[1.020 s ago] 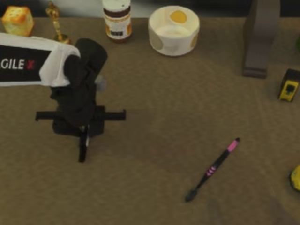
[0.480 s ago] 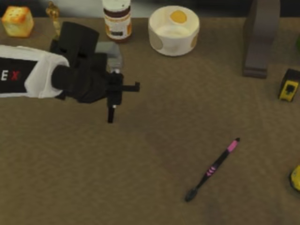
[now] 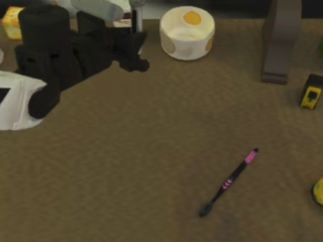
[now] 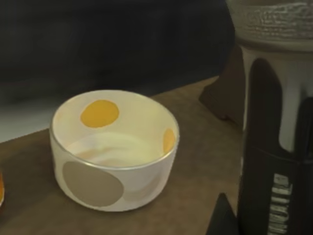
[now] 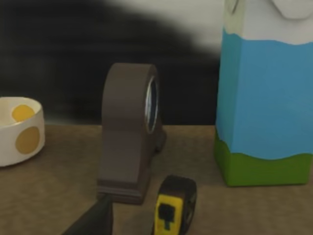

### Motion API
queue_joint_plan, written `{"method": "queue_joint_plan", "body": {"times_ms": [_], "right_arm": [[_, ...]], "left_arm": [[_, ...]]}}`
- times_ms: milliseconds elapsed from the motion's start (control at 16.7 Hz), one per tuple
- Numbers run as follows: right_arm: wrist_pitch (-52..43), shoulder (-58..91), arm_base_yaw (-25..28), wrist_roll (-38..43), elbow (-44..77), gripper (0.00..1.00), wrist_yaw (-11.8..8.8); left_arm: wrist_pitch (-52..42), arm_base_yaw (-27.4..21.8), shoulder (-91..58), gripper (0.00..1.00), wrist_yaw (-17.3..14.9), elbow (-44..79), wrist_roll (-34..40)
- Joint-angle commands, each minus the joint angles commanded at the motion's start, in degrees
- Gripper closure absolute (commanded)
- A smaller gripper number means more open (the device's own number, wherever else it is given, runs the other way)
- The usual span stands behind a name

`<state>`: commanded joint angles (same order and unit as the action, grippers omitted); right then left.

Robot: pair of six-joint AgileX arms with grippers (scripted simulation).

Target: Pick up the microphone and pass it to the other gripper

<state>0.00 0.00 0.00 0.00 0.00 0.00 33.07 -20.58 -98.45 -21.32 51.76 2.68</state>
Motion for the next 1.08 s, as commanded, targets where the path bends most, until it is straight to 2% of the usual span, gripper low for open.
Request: {"method": "queue_joint_plan", "body": {"times_ms": [180,300,660,840,1080], "right_arm": [[0.0,0.0,0.0,0.0,0.0,0.0,0.0],[0.0,0.0,0.0,0.0,0.0,0.0,0.0],[0.0,0.0,0.0,0.0,0.0,0.0,0.0],[0.0,0.0,0.0,0.0,0.0,0.0,0.0],[0.0,0.0,0.0,0.0,0.0,0.0,0.0]], "left_arm": [[8.49,0.42,3.65,1.0,-3.31,-2.6,-2.63],[11.11,0.56,4.98,1.0,-4.44,-3.37,-3.55],[11.35,0.09,5.04,1.0,-4.27,-3.22,-3.72],[11.22,-3.42,6.58,1.0,-0.36,-3.8,-3.92],[10.86,-11.68,10.18,1.0,8.6,-5.18,-4.16]]}}
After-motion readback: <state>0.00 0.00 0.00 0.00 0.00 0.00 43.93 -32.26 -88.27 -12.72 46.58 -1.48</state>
